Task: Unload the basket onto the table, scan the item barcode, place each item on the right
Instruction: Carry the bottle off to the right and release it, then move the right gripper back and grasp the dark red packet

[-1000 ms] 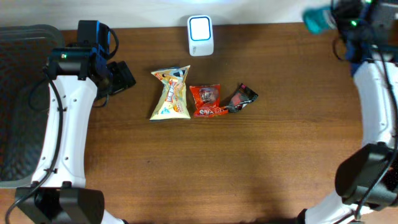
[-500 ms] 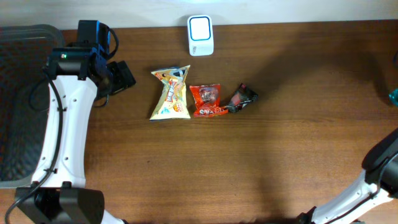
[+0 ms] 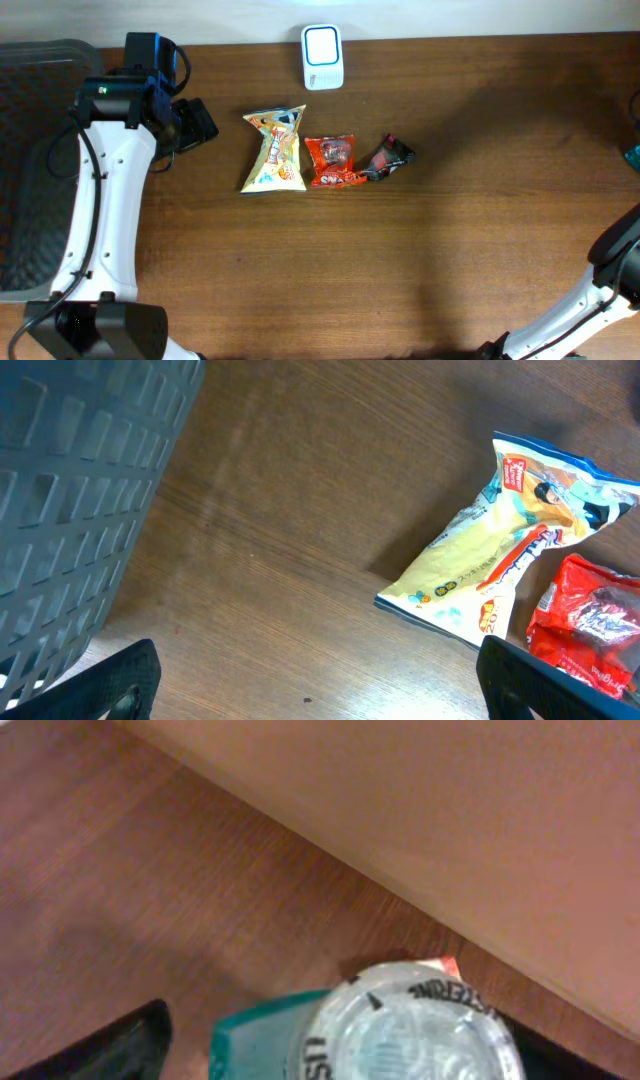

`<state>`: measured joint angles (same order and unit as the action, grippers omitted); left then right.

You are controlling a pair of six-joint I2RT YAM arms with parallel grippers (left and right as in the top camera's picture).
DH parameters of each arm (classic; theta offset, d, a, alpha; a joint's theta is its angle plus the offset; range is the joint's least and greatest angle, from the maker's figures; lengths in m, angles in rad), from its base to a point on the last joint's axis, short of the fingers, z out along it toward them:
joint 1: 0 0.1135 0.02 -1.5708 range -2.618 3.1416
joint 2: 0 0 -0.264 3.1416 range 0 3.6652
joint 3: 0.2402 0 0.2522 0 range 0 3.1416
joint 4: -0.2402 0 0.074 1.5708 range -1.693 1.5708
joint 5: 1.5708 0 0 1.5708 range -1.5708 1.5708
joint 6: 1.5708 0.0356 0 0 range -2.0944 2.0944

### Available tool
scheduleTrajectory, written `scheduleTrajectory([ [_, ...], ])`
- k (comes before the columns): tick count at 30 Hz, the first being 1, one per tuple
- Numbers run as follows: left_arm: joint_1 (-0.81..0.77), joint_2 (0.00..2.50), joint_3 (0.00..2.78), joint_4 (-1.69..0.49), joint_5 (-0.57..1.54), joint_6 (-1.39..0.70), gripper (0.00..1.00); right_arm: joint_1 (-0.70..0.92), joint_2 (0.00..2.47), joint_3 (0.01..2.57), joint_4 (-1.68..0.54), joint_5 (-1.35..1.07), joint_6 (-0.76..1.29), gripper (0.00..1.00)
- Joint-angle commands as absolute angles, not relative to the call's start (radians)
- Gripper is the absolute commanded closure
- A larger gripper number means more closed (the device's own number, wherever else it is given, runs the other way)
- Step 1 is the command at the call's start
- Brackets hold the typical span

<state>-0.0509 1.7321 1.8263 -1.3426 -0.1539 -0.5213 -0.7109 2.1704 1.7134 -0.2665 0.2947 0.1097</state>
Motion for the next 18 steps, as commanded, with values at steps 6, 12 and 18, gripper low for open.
scheduleTrajectory([
  [6,-0.048,1.735,1.827,-1.343,-0.154,-0.53,0.01,-0.707,1.959,1.719,-0.364,0.34,0.109,0.02],
  [12,-0.048,1.735,1.827,-1.343,-0.154,-0.53,0.01,-0.635,1.73,1.719,-0.595,0.107,0.231,0.02],
  [18,-0.048,1.735,1.827,-1.343,-0.154,-0.53,0.01,-0.292,1.716,1.716,-0.806,-0.48,0.248,0.01],
])
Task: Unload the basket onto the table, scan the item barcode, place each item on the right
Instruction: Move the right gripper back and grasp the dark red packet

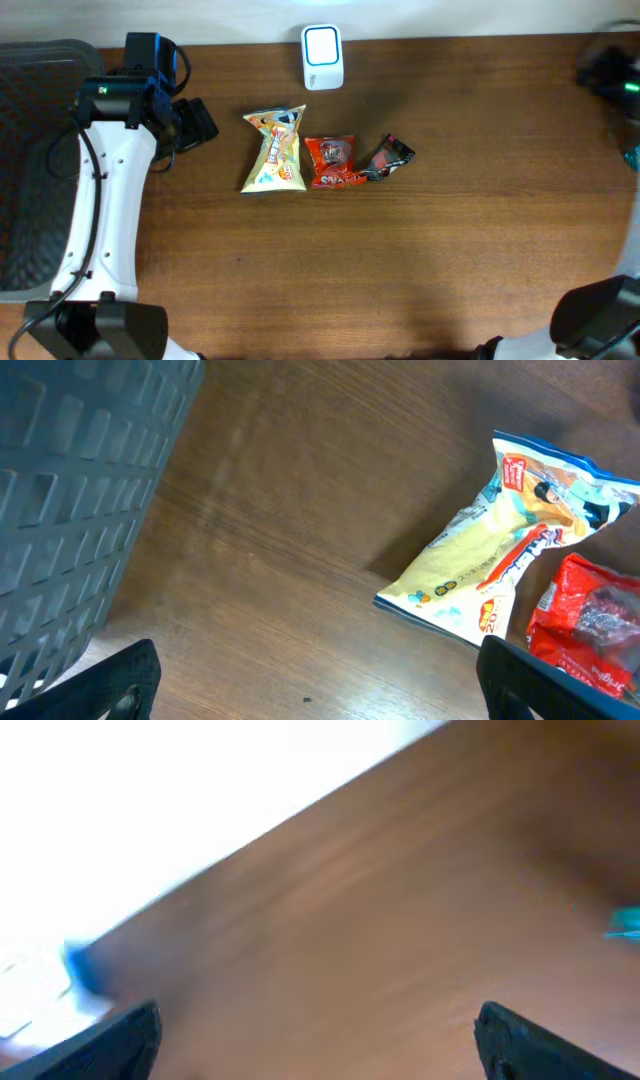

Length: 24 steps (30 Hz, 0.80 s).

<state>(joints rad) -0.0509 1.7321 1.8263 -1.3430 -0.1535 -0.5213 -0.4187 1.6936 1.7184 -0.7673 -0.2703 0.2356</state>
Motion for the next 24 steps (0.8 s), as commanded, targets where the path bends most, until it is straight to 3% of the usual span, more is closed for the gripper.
scheduleTrajectory([
  [1,-0.048,1.735,1.827,-1.343,-0.154,-0.53,0.01,-0.228,1.744,1.716,-0.833,-0.464,0.249,0.01],
  [6,-0.048,1.735,1.827,-1.343,-0.154,-0.53,0.01,0.039,1.875,1.715,-0.968,-0.533,0.368,0.02],
  [8,-0.048,1.735,1.827,-1.343,-0.154,-0.53,0.01,0.104,1.901,1.715,-0.969,-0.413,0.422,0.16],
  [9,-0.048,1.735,1.827,-1.343,-0.154,-0.53,0.01,0.145,1.918,1.715,-0.991,-0.284,0.554,0.21],
  [12,-0.048,1.735,1.827,-1.343,-0.154,-0.53,0.01,0.27,1.979,1.709,-1.023,0.01,0.836,0.21],
  [15,-0.048,1.735,1.827,-1.343,-0.154,-0.53,0.01,0.324,2.039,1.709,-1.018,0.148,0.96,0.21],
  [18,-0.048,1.735,1.827,-1.343,-0.154,-0.53,0.01,0.323,2.128,1.709,-0.973,0.151,0.959,0.22],
  [24,-0.048,1.735,1.827,-1.343,-0.154,-0.53,0.01,0.32,2.183,1.709,-0.928,0.139,0.955,0.46],
])
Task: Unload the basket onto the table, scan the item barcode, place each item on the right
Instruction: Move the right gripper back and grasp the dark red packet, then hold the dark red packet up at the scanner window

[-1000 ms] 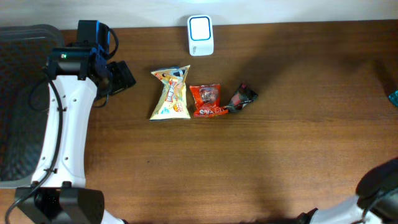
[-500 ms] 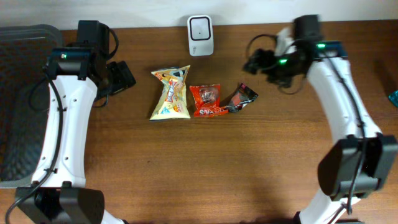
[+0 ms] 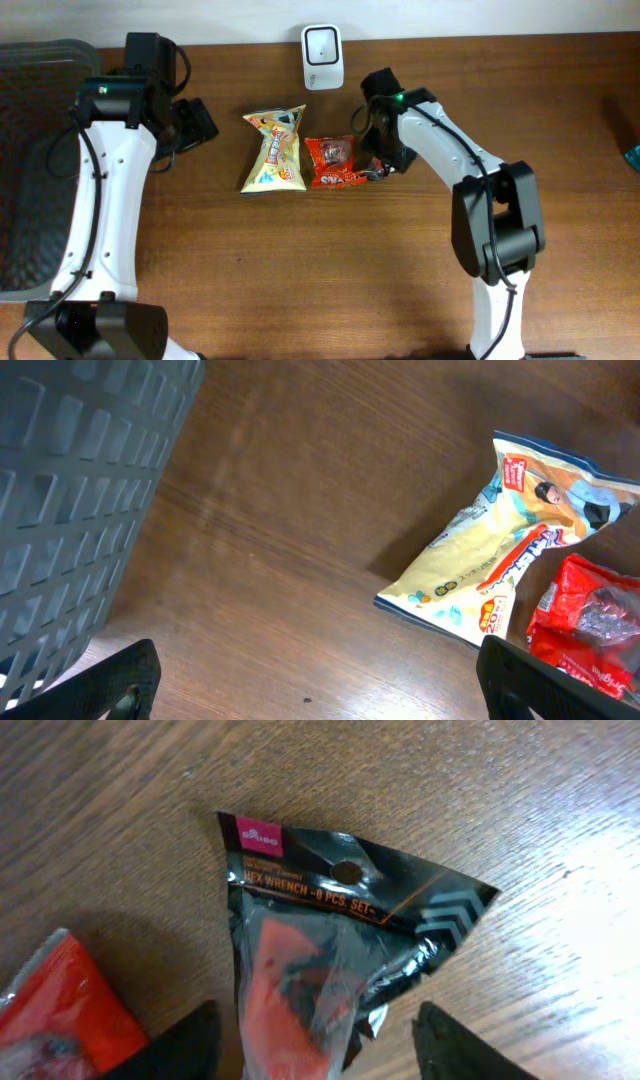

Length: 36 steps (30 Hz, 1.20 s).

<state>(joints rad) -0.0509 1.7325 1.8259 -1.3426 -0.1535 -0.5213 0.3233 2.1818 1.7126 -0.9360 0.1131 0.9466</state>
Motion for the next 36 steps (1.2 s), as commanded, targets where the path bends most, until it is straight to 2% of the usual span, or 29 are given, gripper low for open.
scheduleTrajectory([
  [1,-0.048,1.735,1.827,-1.343,-0.154,-0.53,0.01,0.321,2.183,1.709,-0.931,0.137,0.955,0.49],
  [4,-0.048,1.735,1.827,-1.343,-0.154,-0.53,0.01,0.321,2.185,1.704,-0.931,0.081,0.956,0.54],
  [7,-0.048,1.735,1.827,-1.343,-0.154,-0.53,0.01,0.321,2.186,1.704,-0.93,0.078,0.96,0.65],
  [12,-0.048,1.735,1.827,-1.343,-0.154,-0.53,0.01,0.336,2.223,1.704,-0.927,0.079,0.96,0.65],
  [15,-0.048,1.735,1.827,-1.343,-0.154,-0.53,0.01,0.334,2.232,1.705,-0.927,0.087,0.959,0.77],
  [21,-0.048,1.735,1.827,-1.343,-0.154,-0.53,0.01,0.333,2.226,1.713,-0.929,0.086,0.887,0.96],
  [27,-0.048,1.735,1.827,-1.343,-0.154,-0.53,0.01,0.332,2.213,1.886,-0.904,0.086,0.627,0.96],
  [30,-0.048,1.735,1.827,-1.343,-0.154,-0.53,0.01,0.332,2.213,1.934,-0.761,0.072,0.598,0.96],
  [34,-0.048,1.735,1.827,-1.343,-0.154,-0.53,0.01,0.334,2.213,1.934,-0.345,-0.125,0.599,0.96],
  [36,-0.048,1.735,1.827,-1.343,-0.154,-0.53,0.01,0.334,2.218,1.934,-0.215,-0.174,0.634,0.96],
])
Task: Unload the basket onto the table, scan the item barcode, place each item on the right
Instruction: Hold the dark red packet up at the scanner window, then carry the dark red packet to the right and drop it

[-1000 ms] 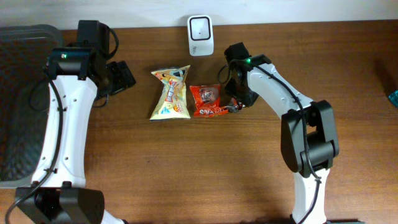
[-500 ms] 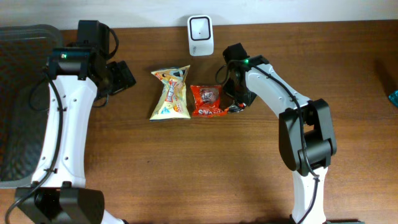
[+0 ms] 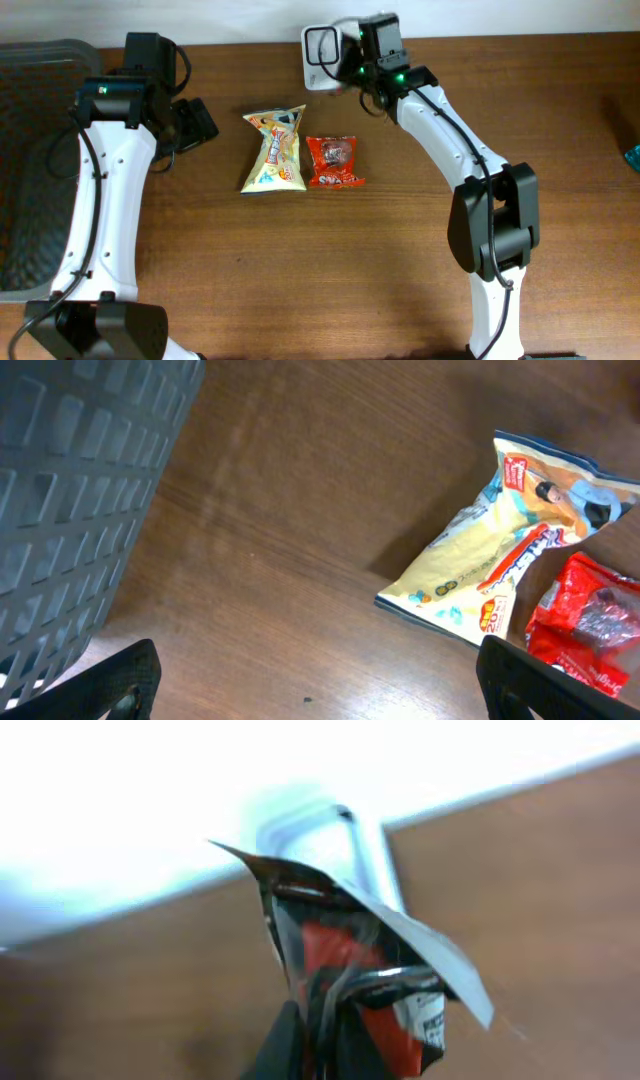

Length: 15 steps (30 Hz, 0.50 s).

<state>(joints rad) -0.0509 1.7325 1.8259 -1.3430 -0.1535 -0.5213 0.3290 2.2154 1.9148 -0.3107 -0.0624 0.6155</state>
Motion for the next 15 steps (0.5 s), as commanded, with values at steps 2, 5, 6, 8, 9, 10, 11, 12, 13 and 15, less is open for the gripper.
scheduleTrajectory([
  [2,-0.048,1.735,1.827,-1.343,-0.154,-0.53,0.01,0.334,2.232,1.934,-0.115,-0.173,0.717,0.96],
  [5,-0.048,1.735,1.827,-1.343,-0.154,-0.53,0.01,0.334,2.287,1.934,-0.013,-0.162,0.816,0.96],
  [6,-0.048,1.735,1.827,-1.343,-0.154,-0.53,0.01,0.334,2.311,1.934,0.017,-0.164,0.86,0.96],
  [8,-0.048,1.735,1.827,-1.343,-0.154,-0.53,0.01,0.335,2.366,1.934,0.1,-0.193,0.946,0.96],
  [9,-0.048,1.735,1.827,-1.343,-0.154,-0.53,0.01,0.336,2.385,1.934,0.117,-0.191,0.979,0.96],
  [10,-0.048,1.735,1.827,-1.343,-0.154,-0.53,0.01,0.336,2.395,1.934,0.117,-0.178,0.981,0.96],
  [11,-0.048,1.735,1.827,-1.343,-0.154,-0.53,0.01,0.336,2.395,1.934,0.109,-0.167,0.972,0.96],
  [12,-0.048,1.735,1.827,-1.343,-0.154,-0.53,0.01,0.336,2.395,1.934,0.11,-0.165,0.945,0.96],
  [13,-0.048,1.735,1.827,-1.343,-0.154,-0.53,0.01,0.336,2.395,1.936,0.112,-0.163,0.931,0.96],
  [15,-0.048,1.735,1.827,-1.343,-0.154,-0.53,0.01,0.336,2.395,1.936,0.109,-0.162,0.91,0.96],
])
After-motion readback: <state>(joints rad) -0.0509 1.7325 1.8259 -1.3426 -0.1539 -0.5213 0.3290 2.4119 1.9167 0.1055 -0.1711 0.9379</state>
